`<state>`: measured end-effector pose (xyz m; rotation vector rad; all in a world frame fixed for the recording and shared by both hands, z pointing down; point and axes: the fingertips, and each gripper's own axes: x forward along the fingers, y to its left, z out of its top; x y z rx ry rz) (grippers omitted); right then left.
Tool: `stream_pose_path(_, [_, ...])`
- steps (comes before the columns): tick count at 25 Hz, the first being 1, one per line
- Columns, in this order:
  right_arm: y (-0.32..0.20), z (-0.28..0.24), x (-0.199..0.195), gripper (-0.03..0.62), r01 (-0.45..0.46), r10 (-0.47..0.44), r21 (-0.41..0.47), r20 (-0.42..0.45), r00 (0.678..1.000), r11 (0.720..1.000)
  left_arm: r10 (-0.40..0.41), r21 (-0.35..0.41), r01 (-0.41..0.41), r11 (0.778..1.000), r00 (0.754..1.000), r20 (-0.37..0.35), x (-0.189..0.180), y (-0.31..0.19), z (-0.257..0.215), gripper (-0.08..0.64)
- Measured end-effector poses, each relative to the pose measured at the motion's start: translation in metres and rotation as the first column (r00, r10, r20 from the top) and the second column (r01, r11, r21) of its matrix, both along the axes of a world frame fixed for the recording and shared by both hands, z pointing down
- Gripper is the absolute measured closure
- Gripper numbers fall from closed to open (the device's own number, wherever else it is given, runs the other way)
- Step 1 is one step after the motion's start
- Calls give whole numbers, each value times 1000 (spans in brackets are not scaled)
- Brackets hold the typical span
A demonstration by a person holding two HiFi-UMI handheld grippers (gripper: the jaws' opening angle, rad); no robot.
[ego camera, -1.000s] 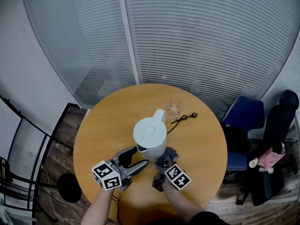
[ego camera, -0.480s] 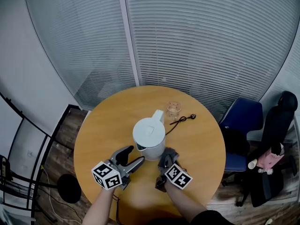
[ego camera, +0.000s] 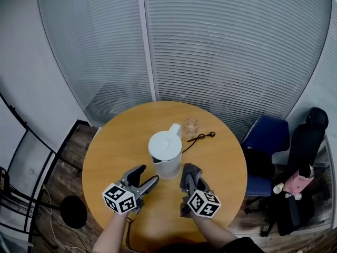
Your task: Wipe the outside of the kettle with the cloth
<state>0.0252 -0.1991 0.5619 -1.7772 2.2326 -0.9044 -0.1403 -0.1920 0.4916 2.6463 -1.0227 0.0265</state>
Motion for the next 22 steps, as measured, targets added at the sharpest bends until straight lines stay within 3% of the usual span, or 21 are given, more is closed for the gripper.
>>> stream_pose_path(9, [42,-59,-2,502,154,-122,152,-199,972,976,-97,45,97,994,995,-8,-3,34,-9,414])
stream_pose_path(16, [86,-95,-8,502,212,-159,222,-232,960,952,-175,80,177,981,984,-32,-10,68,-19,533])
stream_pose_path(22, [125,-111,-8,502,236,-179,250,-229,957,939,-198,101,197,975,980,-5,-5,103,-21,551])
